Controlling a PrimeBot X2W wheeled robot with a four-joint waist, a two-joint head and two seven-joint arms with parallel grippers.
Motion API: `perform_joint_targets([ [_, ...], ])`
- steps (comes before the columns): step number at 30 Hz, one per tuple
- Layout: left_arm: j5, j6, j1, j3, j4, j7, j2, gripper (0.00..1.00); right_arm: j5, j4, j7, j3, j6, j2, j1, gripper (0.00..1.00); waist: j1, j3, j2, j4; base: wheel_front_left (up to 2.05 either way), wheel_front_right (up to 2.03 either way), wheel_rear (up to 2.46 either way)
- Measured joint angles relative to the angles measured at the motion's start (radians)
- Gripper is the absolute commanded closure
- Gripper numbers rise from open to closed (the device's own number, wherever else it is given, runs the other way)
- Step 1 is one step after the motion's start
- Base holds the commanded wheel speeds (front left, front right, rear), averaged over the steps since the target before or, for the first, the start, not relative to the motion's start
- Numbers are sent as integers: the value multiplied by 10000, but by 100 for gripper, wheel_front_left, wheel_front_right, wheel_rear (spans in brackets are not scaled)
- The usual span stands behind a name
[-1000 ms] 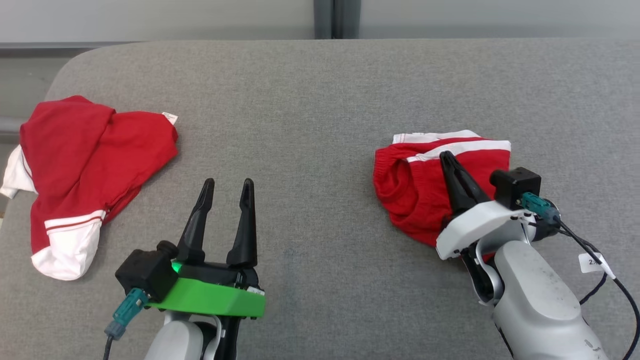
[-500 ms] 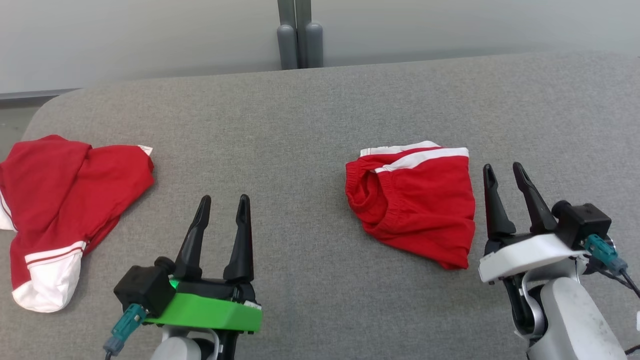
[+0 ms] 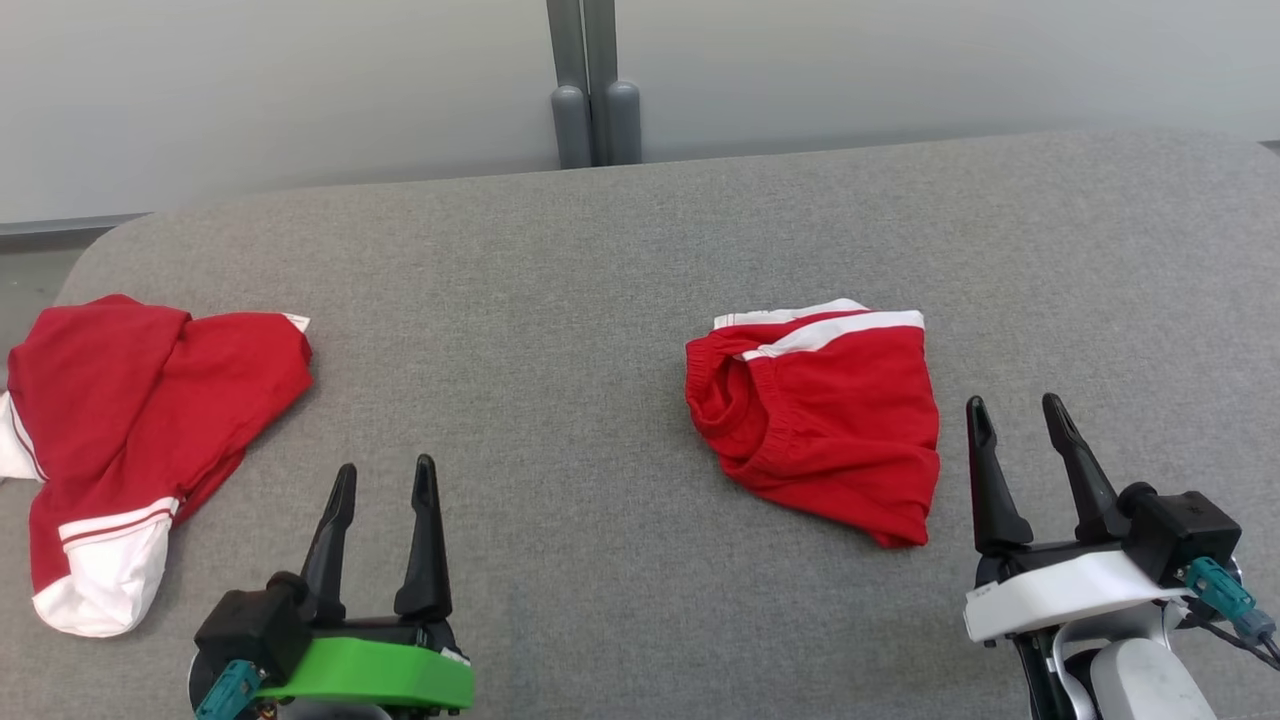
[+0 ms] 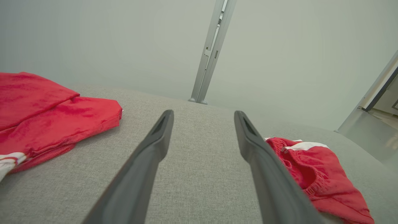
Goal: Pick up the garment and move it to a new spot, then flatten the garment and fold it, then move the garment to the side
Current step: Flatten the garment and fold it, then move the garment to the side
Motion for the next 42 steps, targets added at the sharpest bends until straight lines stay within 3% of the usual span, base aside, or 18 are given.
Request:
perform_joint_targets([
  [15,169,36,126,125,173,0,0,0,-50,2,0,-61,0,35,81,0,0,56,0,145,0,0,0],
  [22,167,54,40,2,94,0,0,0,-407,249,102,-639,0,-48,-307,0,1,228,0,264,0,0,0],
  [27,123,86,-118,-111,4,0,-2,0,-435,895,1446,-968,0,-673,-939,0,1,421,0,446,0,0,0],
  [32,31,119,-298,-230,-42,0,-2,0,238,2029,3016,-780,0,-1277,-1780,0,1,659,0,748,0,0,0],
  [42,-157,207,-581,-303,-123,0,0,0,1626,4445,4585,127,0,-2011,-3413,0,1,1245,0,1570,0,0,0],
])
